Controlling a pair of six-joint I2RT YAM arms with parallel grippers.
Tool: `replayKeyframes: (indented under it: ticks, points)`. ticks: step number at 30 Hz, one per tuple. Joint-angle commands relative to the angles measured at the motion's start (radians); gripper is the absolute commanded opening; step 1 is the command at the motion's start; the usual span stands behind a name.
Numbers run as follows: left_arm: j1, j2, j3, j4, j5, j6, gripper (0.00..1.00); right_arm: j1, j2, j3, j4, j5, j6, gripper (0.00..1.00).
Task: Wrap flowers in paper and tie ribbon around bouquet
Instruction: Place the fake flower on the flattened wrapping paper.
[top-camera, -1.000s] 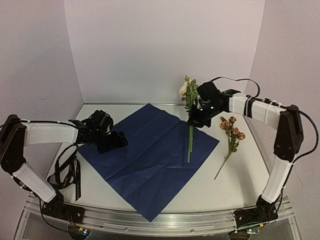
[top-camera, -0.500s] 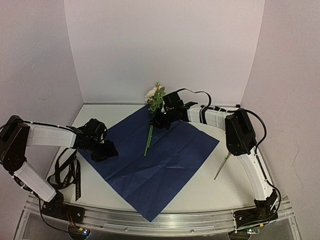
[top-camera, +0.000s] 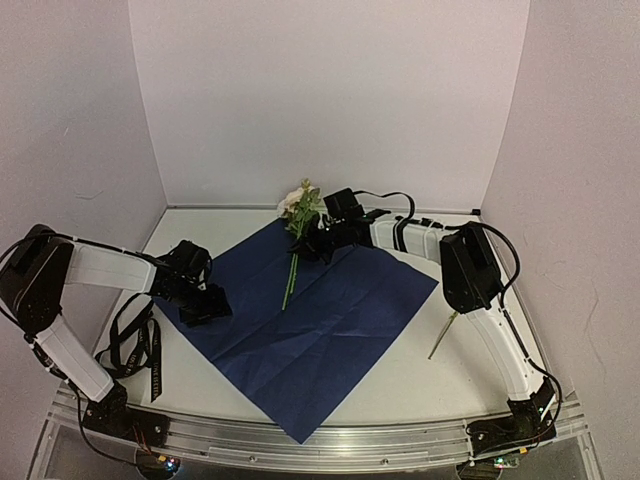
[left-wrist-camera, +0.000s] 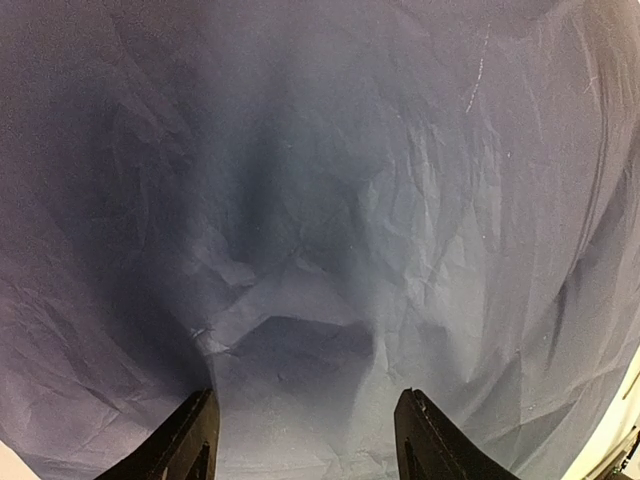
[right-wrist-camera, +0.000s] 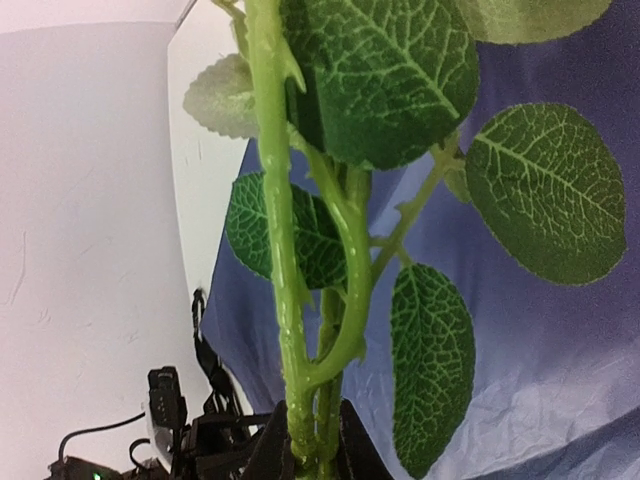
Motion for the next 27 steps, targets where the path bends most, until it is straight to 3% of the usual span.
replayKeyframes:
  ticks: [1,7,9,13,17,22,27]
  points:
    - [0.021,0.024,0.000,0.000,0.010,0.030,0.62,-0.003,0.031,0.045,0.018,-0.113,-0.006,0.00]
    - [0.046,0.020,-0.002,-0.011,0.018,0.048,0.62,-0.010,0.034,0.005,-0.010,-0.103,-0.025,0.01]
    - [0.050,0.019,-0.001,-0.015,0.018,0.053,0.62,-0.018,0.053,0.027,-0.038,-0.104,-0.009,0.09]
    - [0.052,0.017,-0.001,-0.021,0.019,0.057,0.62,-0.037,0.035,0.002,-0.049,-0.110,0.044,0.37]
    - [0.054,0.014,0.000,-0.019,0.024,0.055,0.62,-0.040,-0.070,-0.085,-0.145,-0.073,-0.030,0.59]
    - [0.054,0.009,0.004,-0.018,0.032,0.056,0.62,-0.043,-0.176,-0.128,-0.301,-0.031,-0.092,0.70]
    - [0.054,-0.012,0.004,-0.023,0.033,0.056,0.63,-0.067,-0.343,-0.275,-0.424,0.090,-0.130,0.71]
